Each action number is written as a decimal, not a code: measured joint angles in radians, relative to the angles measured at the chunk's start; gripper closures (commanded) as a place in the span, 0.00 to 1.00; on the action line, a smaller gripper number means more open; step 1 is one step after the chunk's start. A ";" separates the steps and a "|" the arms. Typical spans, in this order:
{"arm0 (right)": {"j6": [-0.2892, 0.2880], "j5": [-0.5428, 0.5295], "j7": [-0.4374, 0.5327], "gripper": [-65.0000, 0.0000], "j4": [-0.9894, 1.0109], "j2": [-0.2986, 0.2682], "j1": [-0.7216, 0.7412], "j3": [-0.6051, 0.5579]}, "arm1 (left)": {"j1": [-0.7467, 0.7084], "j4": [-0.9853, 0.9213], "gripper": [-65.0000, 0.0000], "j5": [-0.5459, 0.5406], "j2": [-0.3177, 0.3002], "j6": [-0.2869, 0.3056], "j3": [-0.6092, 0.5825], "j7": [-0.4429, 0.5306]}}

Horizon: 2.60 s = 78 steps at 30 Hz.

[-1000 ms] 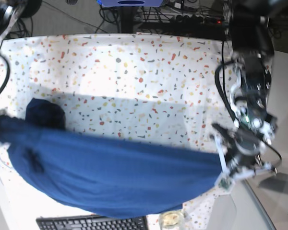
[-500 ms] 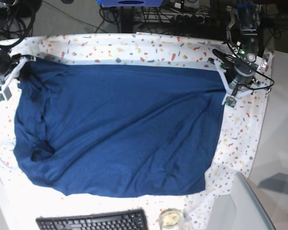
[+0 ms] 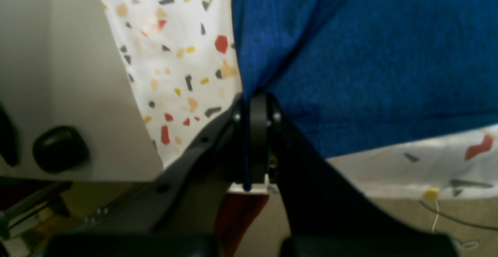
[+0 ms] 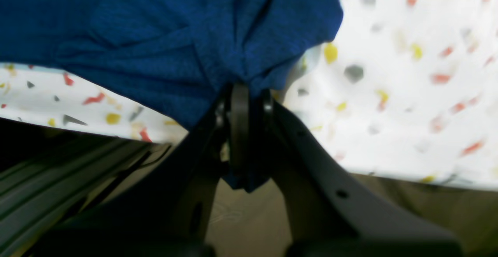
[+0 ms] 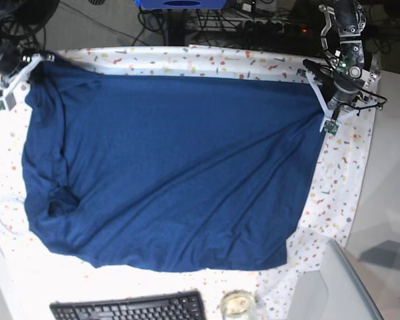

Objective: Layout the t-shirt on the table in an organized manner, then fold the t-shirt properly
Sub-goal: 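Lay the shirt flat with both grippers and release its edge, then grasp the shirt side with the right gripper and pull it outward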

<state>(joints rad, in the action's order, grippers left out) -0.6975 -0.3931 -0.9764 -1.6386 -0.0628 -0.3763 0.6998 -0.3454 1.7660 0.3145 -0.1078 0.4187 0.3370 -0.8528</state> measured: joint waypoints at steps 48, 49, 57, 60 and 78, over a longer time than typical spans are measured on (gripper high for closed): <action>-0.001 0.471 0.225 0.48 0.198 -0.006 0.465 -0.156 | 0.134 -0.019 1.00 -0.122 0.058 0.002 0.087 -0.004; -0.001 0.514 0.245 0.47 0.257 -0.004 0.517 -0.154 | 0.145 -0.043 1.00 -0.127 0.053 -0.001 0.090 -0.006; 0.001 0.720 0.301 0.46 0.393 -0.006 0.589 -0.220 | 0.170 -0.192 1.00 -0.146 0.072 -0.001 0.100 -0.005; 0.000 0.719 0.303 0.46 0.330 0.000 0.525 -0.275 | 0.168 -0.219 1.00 -0.137 0.068 -0.004 0.103 -0.003; 0.000 0.715 0.318 0.93 0.384 0.008 0.476 -0.247 | 0.156 -0.346 1.00 -0.158 0.050 -0.109 0.100 0.165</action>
<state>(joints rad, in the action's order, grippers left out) -0.6975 0.3214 -0.6582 -1.2545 -0.0551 0.0998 0.4530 -0.1894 1.4197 0.1566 -0.0582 0.3099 0.4374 -0.6876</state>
